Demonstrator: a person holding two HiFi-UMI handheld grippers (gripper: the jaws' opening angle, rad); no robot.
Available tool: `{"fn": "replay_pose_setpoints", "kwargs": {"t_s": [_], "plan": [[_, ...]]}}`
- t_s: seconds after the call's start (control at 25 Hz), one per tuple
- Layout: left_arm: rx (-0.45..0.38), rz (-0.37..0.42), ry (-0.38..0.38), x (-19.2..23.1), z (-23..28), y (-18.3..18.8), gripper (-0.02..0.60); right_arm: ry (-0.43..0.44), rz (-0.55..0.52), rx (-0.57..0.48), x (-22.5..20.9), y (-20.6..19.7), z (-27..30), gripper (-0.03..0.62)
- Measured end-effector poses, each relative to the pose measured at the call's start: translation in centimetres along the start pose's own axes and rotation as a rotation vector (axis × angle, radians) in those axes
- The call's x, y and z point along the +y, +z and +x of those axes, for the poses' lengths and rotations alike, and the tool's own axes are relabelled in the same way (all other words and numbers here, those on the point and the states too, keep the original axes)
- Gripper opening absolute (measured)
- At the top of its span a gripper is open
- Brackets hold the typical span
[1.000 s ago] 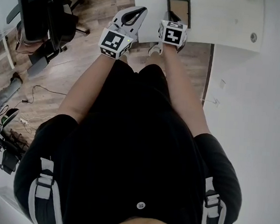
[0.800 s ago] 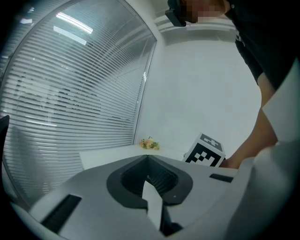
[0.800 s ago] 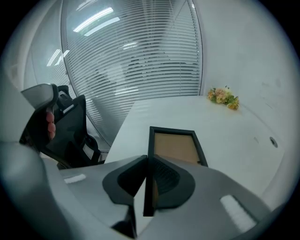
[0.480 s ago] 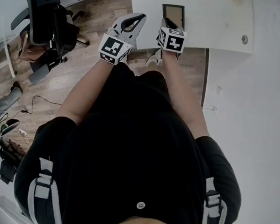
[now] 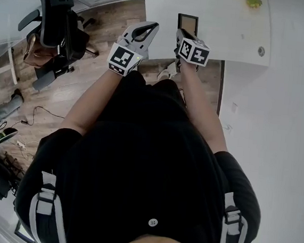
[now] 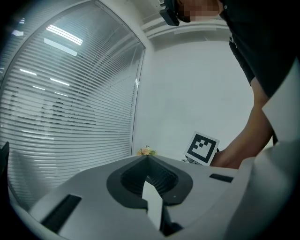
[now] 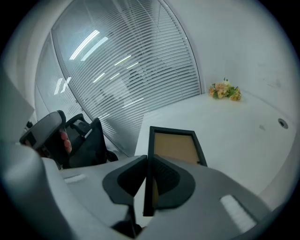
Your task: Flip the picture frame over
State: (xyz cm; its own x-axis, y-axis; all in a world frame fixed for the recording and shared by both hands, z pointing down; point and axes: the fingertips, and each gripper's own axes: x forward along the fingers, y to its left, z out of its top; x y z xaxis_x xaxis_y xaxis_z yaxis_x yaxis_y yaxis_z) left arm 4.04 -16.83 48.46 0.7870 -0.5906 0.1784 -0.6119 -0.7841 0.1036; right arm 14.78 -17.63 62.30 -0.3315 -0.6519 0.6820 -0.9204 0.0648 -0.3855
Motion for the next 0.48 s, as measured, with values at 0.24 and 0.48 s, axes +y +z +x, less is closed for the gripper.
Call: {"fn": "replay_pose_setpoints", "kwargs": {"t_s": [0.24,0.48], "plan": [[-0.012,0.008,0.023,0.0,-0.1,1.2,0.005,0.080,0.071,0.015,0.8,0.7,-0.8,0.051],[-0.016,0.007,0.031,0.1,0.3,1.1,0.005,0.149,0.111,0.049,1.6,0.6,-0.5,0.051]]}}
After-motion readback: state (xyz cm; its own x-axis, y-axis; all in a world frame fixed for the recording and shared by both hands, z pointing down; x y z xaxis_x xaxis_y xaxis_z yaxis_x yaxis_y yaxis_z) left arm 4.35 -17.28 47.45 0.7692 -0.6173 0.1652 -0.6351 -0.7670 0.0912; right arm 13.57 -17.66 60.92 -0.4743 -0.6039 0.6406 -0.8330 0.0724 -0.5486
